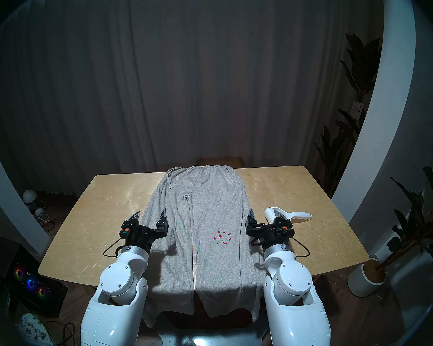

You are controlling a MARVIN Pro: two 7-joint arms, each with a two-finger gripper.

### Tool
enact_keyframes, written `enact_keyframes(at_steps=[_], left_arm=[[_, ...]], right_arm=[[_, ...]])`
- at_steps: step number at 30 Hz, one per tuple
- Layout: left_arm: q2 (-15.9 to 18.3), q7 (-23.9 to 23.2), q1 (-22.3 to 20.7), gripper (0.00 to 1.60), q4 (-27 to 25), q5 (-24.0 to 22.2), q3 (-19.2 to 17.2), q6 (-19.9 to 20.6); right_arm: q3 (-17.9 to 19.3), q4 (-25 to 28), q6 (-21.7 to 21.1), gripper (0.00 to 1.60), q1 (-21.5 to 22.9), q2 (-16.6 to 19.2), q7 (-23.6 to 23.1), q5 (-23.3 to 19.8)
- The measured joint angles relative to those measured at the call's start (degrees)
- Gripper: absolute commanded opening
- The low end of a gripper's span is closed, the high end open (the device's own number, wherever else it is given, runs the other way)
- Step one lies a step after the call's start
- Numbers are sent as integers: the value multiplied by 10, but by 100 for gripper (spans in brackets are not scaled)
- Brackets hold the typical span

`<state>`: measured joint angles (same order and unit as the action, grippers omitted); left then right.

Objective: Remove lint and debris from pants with a lint roller

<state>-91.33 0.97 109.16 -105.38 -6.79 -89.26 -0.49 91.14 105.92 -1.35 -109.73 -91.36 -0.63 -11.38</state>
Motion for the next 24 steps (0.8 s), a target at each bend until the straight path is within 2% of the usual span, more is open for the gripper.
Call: enact_keyframes(at_steps=[7, 11, 19, 22, 24], left_arm=[[-6, -2, -6, 160, -53, -48, -13, 15], [-7, -7, -1, 160, -77, -60, -16, 38], [20, -20, 15, 160, -99, -29, -7, 64], [31, -25, 20, 160, -100, -15, -5, 63], [33, -26, 21, 160, -100, -12, -5, 62]], right_arm=[[20, 36, -42, 160, -2, -9, -3, -128], [32, 61, -78, 160, -9, -10, -11, -168], [55, 108, -168, 160, -27, -4, -14, -244], [67, 121, -202, 160, -27, -14, 13, -310], [72, 125, -208, 160, -27, -17, 25, -338]])
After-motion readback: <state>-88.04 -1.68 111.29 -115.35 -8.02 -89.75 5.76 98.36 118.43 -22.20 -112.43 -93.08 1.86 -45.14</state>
